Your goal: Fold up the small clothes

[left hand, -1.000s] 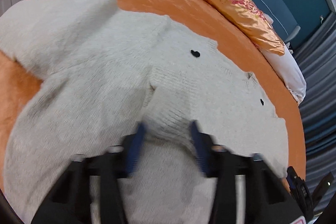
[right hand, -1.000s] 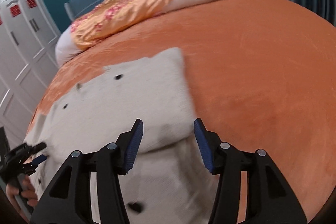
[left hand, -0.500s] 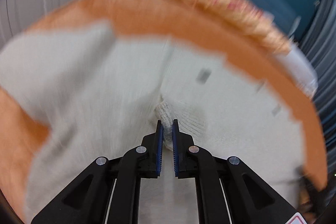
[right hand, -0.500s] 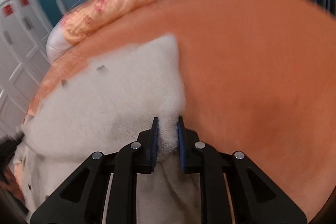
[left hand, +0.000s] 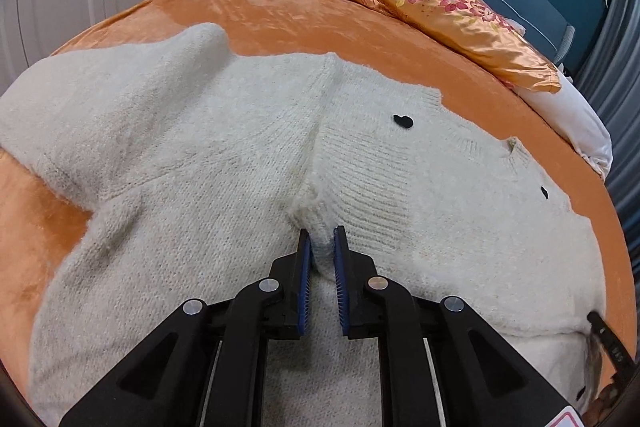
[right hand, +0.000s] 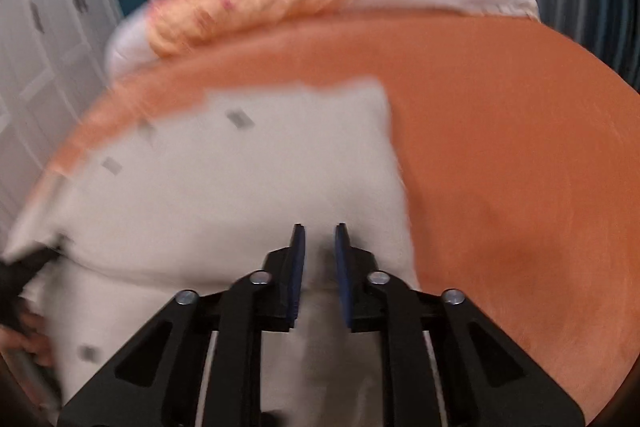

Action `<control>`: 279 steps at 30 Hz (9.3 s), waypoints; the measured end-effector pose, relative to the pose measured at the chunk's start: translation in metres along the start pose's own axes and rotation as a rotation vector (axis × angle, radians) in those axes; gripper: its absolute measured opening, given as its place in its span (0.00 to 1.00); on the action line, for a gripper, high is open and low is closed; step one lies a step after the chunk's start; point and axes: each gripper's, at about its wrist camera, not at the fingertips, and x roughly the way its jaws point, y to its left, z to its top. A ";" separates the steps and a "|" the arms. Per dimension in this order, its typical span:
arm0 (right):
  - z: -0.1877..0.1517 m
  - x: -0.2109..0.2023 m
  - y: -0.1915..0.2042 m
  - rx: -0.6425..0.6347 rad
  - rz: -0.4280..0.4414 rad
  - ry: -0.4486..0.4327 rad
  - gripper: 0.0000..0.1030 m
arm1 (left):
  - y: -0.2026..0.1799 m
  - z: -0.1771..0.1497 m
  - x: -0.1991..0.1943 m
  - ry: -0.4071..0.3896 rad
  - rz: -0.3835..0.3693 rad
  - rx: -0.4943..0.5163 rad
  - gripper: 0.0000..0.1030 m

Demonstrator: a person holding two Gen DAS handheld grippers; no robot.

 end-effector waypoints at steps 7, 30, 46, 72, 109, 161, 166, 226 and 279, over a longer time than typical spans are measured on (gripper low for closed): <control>0.001 -0.006 -0.018 0.011 -0.037 -0.008 0.01 | 0.009 -0.001 -0.007 -0.012 -0.022 -0.029 0.17; -0.157 -0.091 0.158 -0.408 0.127 0.072 0.19 | 0.330 0.071 -0.070 -0.147 0.205 -0.591 0.47; -0.152 -0.101 0.143 -0.292 0.178 0.061 0.22 | 0.163 0.116 -0.148 -0.402 -0.002 -0.247 0.03; -0.076 -0.079 0.177 -0.626 0.208 -0.129 0.52 | 0.058 0.006 -0.071 0.034 -0.137 -0.185 0.44; 0.011 0.003 0.011 0.118 0.162 -0.006 0.47 | 0.071 0.006 -0.042 0.096 -0.172 -0.380 0.58; 0.040 0.029 0.027 0.038 0.078 -0.054 0.02 | 0.086 0.016 -0.026 -0.043 0.095 -0.189 0.08; 0.029 0.004 0.038 -0.008 0.037 -0.064 0.07 | 0.070 0.013 -0.035 -0.017 0.154 -0.102 0.15; 0.053 0.017 0.047 -0.085 0.059 -0.019 0.41 | 0.066 0.017 -0.042 0.070 0.192 -0.074 0.19; -0.183 -0.183 -0.024 0.003 -0.012 0.177 0.54 | 0.102 -0.150 -0.182 0.221 0.251 0.076 0.59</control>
